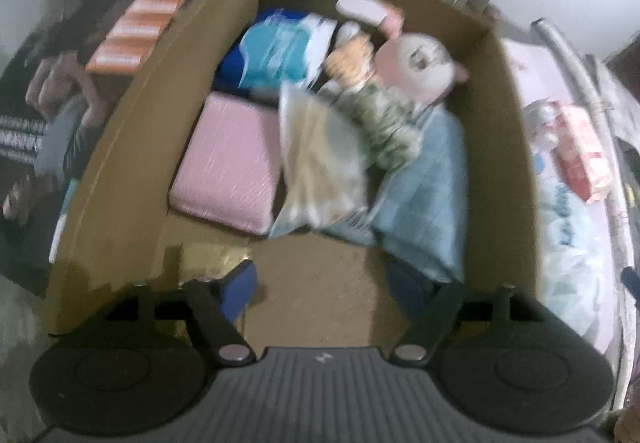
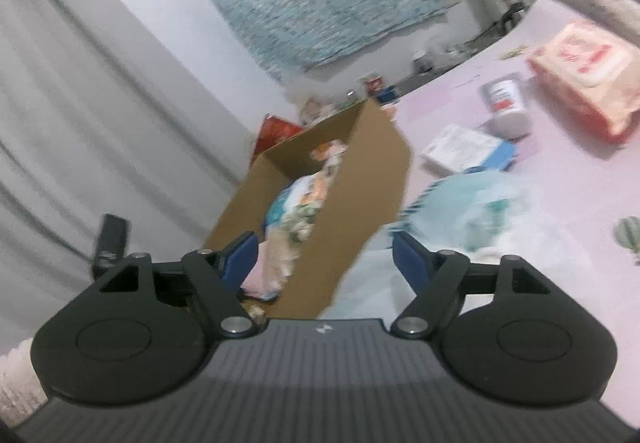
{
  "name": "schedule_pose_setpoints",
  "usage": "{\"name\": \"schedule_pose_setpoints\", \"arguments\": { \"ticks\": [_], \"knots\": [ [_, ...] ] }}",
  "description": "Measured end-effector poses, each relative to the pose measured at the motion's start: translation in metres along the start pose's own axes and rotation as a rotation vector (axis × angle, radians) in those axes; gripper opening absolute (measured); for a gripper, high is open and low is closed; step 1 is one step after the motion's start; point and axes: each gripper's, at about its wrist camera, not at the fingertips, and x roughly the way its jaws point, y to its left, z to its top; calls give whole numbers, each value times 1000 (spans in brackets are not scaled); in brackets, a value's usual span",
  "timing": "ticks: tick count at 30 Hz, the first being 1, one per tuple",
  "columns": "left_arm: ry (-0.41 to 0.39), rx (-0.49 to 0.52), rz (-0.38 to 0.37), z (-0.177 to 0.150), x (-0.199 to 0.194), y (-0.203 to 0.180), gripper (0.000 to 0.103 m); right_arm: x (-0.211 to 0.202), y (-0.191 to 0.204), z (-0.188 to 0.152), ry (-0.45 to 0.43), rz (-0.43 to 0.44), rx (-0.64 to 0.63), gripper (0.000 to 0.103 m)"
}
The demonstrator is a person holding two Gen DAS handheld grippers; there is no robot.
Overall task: Organize soft objects
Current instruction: 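Move the right tool to the strawberry yogurt cup and close on it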
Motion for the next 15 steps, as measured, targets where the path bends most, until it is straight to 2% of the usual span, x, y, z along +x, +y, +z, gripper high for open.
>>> {"name": "schedule_pose_setpoints", "arguments": {
  "ticks": [9,15],
  "knots": [
    [-209,66,-24,3,-57,-53,91,-27,-46,3,-86,-63,50,83],
    [-272,131,-83,10,-73,-108,96,-20,-70,25,-112,-63,63,83]
  ]
}}
